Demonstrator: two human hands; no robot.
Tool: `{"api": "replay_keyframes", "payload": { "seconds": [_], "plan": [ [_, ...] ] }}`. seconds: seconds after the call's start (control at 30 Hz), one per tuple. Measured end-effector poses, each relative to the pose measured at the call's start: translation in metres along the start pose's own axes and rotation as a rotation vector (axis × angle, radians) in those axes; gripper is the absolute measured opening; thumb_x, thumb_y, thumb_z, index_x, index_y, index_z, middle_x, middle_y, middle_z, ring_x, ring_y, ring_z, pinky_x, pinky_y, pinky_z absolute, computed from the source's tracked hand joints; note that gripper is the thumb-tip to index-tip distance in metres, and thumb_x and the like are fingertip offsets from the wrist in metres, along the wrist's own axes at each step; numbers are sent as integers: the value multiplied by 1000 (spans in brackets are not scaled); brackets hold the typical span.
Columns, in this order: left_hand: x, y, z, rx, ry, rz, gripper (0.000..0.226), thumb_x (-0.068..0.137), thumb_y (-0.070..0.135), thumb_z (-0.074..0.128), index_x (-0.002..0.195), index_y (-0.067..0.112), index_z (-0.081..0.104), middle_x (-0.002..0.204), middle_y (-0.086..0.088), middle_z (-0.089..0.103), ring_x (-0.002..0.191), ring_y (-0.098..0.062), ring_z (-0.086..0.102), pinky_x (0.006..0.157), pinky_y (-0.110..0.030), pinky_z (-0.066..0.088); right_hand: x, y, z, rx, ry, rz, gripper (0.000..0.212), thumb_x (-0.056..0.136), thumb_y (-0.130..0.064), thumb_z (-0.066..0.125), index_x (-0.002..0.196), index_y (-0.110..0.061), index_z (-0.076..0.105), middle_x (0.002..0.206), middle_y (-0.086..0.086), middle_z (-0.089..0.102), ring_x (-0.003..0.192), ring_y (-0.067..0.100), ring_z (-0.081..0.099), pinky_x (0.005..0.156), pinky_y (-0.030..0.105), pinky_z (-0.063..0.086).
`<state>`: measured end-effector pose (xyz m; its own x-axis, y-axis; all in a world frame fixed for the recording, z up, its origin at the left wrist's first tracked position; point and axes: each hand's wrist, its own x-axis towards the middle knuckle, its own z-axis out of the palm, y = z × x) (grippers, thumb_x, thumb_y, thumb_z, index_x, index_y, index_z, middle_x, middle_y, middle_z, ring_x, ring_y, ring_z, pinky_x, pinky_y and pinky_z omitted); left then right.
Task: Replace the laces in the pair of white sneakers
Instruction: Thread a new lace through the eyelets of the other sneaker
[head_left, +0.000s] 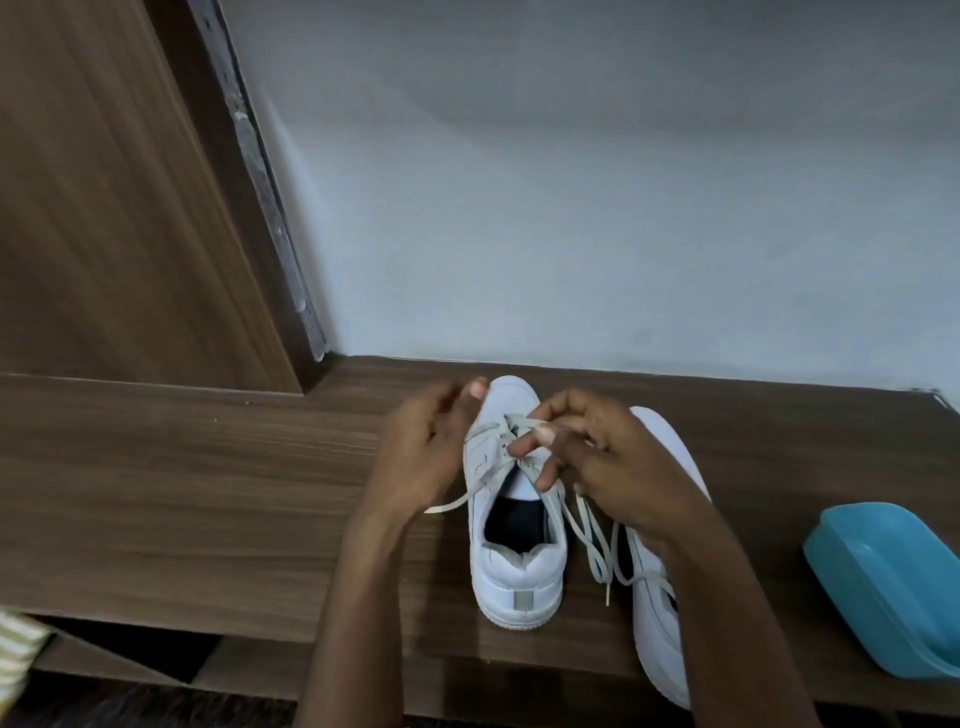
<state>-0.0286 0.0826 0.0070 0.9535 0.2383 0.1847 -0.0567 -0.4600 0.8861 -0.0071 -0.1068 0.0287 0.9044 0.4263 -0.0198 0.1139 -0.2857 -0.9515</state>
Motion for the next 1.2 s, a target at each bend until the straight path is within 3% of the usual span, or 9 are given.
{"api": "replay_keyframes", "payload": {
  "seconds": [0.1, 0.2, 0.3, 0.4, 0.53, 0.7, 0.87, 1.0, 1.2],
  "plan": [
    [-5, 16, 12, -332, -322, 111, 37, 103, 36, 45, 112, 8, 68, 89, -14, 70, 82, -14, 64, 74, -27, 49, 2, -7, 13, 23, 19, -82, 5, 95, -7, 61, 93, -6, 66, 79, 6, 76, 58, 17, 67, 54, 17, 46],
    [-5, 17, 16, -396, -422, 85, 42, 102, 36, 46, 98, -1, 67, 79, -24, 65, 67, -17, 59, 60, -30, 47, 5, -7, 17, 42, 149, -124, 12, 89, -2, 66, 86, -7, 76, 66, 7, 73, 52, 8, 62, 55, 18, 48],
    [-3, 15, 11, -298, -357, 88, 50, 100, 42, 46, 84, 0, 67, 69, -13, 65, 60, -15, 53, 55, -29, 42, 10, -2, 17, 39, 165, -124, 11, 90, -9, 69, 86, -11, 79, 69, 4, 73, 54, 6, 60, 53, 17, 46],
    [0, 7, 5, -194, -258, 116, 40, 100, 38, 50, 73, 11, 63, 54, 4, 45, 53, -13, 38, 52, -26, 31, 14, 2, 16, 70, 78, -119, 13, 93, -5, 65, 96, -8, 78, 79, 7, 75, 61, 9, 63, 57, 20, 50],
    [2, -2, -2, -199, -202, 126, 23, 102, 18, 52, 104, 21, 75, 60, 12, 61, 57, -3, 51, 57, -17, 41, 16, 6, 14, 201, 48, -90, 21, 98, 2, 55, 104, -3, 74, 87, 15, 76, 72, 17, 69, 67, 23, 56],
    [6, -13, 1, -188, -232, 116, 22, 97, 31, 58, 107, 21, 74, 84, -3, 74, 81, -21, 72, 83, -47, 57, 22, 9, 19, 270, 199, -59, 8, 92, 0, 65, 99, 2, 61, 75, 12, 75, 66, 23, 72, 64, 27, 59],
    [8, -14, 8, -123, -56, 62, 10, 92, 20, 68, 90, 22, 78, 75, 3, 74, 65, -22, 67, 66, -38, 55, 26, 17, 26, 254, 381, -50, 10, 84, -12, 78, 87, -3, 74, 72, 11, 74, 60, 13, 68, 59, 21, 55],
    [19, -14, 16, 115, 137, 35, 8, 89, 26, 71, 87, 27, 79, 62, 12, 69, 59, -4, 63, 55, -16, 45, 37, 49, 24, 35, 644, 40, 15, 91, -31, 71, 84, -19, 76, 70, -4, 73, 67, 9, 70, 71, 36, 59],
    [29, -24, 44, 331, 85, 32, 6, 86, 32, 72, 86, 32, 78, 55, 28, 58, 55, 4, 53, 50, -10, 29, 46, 68, 37, -110, 527, 174, 16, 87, -36, 73, 88, -21, 77, 79, -13, 73, 76, -2, 65, 68, 14, 47]
  ]
}}
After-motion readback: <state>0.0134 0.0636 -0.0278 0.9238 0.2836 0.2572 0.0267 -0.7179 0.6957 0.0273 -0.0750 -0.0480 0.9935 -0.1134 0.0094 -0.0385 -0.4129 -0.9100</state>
